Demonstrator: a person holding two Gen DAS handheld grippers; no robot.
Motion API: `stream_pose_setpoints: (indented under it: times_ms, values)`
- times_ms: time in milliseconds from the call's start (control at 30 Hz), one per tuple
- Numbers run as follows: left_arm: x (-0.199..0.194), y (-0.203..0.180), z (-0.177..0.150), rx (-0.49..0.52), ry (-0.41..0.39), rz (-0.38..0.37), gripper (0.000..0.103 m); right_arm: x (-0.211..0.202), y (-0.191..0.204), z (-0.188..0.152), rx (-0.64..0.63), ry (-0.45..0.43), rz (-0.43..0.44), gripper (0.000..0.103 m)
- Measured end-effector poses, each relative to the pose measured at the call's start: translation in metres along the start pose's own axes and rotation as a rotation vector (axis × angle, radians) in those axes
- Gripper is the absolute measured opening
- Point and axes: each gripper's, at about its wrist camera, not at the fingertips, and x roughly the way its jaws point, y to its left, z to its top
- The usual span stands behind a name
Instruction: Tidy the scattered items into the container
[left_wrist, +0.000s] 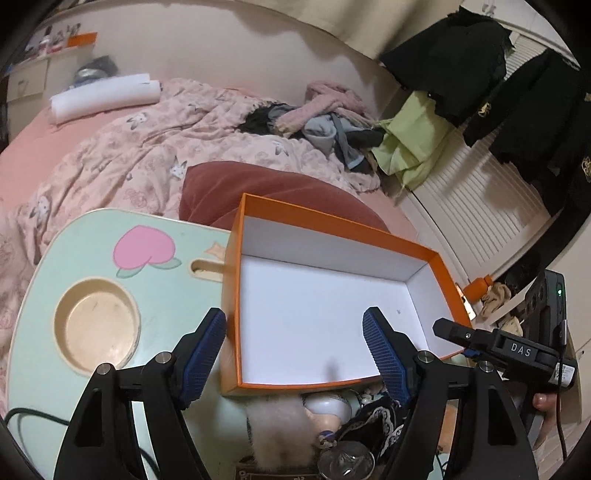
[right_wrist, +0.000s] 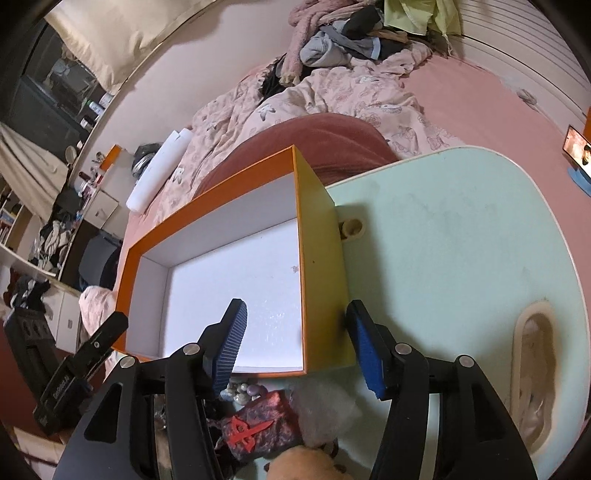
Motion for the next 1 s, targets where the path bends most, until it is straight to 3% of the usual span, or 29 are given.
stream_pose_setpoints:
  times_ms: [167, 267, 400, 667, 800, 900, 1000]
  values:
    - [-0.008, 0.0, -0.007, 0.015, -0.006, -0.018, 0.075, -0.004, 0.003, -0.002, -0.026, -0.003, -0.007, 0.058]
    - [-0.026, 0.003, -0.007, -0.012, -0.066, -0.023, 0.075, -0.02, 0.008, -0.007, -0.059, -0.096, -0.061, 0.058]
    - [-0.05, -0.009, -0.016, 0.053, -0.089, -0.016, 0.077, -0.044, 0.021, -0.024, -0.154, -0.188, -0.106, 0.058]
    - [-0.069, -0.037, -0.072, 0.167, -0.017, 0.113, 0.078, -0.057, 0.049, -0.081, -0.359, -0.184, -0.154, 0.058]
    - [-0.076, -0.047, -0.098, 0.22, -0.025, 0.196, 0.078, -0.06, 0.05, -0.105, -0.39, -0.182, -0.169, 0.058]
    - [-0.076, -0.045, -0.11, 0.223, -0.012, 0.252, 0.078, -0.06, 0.045, -0.122, -0.408, -0.17, -0.197, 0.058]
    - [-0.073, -0.037, -0.116, 0.19, 0.027, 0.251, 0.078, -0.054, 0.042, -0.138, -0.419, -0.148, -0.223, 0.058]
